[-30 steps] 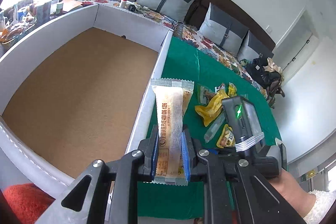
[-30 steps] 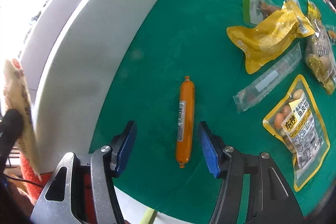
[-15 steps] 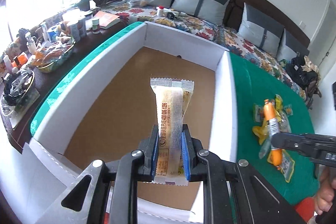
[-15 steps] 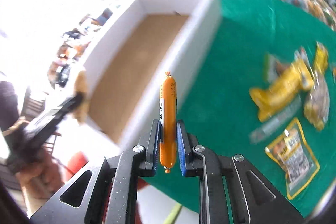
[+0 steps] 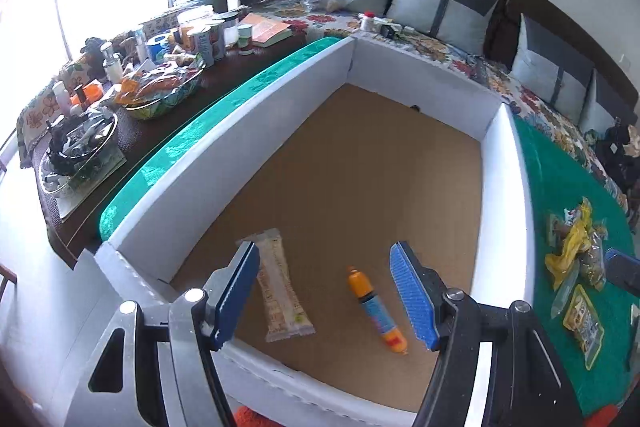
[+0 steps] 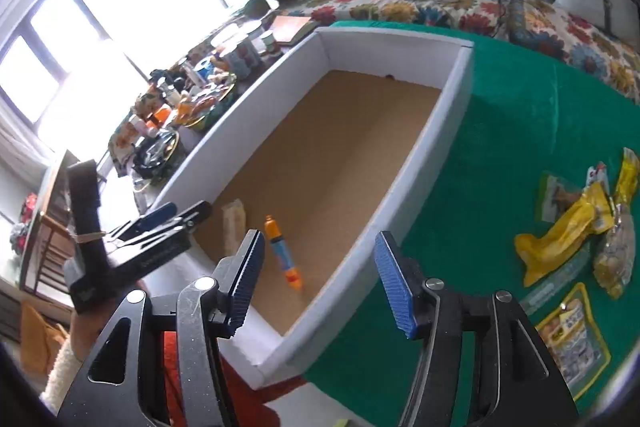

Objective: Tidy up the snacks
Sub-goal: 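Drop the cream bar and sausage into the white box, opening both grippers, then move both grippers back over the sheet toward the remaining snacks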

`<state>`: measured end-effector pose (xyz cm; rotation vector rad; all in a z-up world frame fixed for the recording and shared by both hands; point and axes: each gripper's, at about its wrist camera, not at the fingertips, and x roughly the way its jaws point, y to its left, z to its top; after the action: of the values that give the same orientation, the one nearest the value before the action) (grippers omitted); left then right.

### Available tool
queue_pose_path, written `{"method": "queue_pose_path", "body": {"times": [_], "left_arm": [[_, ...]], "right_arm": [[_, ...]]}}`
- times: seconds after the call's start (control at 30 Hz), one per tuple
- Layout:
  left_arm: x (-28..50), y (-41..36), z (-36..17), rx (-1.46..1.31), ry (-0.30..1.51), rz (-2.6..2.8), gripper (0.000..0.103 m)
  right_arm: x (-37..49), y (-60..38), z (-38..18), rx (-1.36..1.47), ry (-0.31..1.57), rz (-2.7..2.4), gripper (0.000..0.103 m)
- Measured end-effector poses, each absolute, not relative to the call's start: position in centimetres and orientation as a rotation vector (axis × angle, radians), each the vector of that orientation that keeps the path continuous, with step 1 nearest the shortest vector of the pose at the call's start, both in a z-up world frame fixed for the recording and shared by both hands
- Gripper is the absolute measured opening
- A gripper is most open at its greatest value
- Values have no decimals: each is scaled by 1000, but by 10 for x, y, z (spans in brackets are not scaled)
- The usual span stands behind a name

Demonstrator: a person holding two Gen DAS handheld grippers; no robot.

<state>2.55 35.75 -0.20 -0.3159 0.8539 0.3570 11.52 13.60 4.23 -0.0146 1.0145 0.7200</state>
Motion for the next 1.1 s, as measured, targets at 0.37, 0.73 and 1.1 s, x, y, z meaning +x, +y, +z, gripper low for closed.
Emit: {"method": "queue_pose_path", "body": {"times": [0.37, 0.73, 1.1], "left_arm": [[74, 217, -19, 11, 846, 159, 80], [75, 178, -34, 75, 868, 189, 80], [17, 124, 22, -71, 581, 202, 101]], "right_arm": [[87, -109, -46, -79, 949, 220, 62], [48, -179, -84, 21, 939, 90, 65], [50, -171, -105, -65, 912, 143, 85]]}}
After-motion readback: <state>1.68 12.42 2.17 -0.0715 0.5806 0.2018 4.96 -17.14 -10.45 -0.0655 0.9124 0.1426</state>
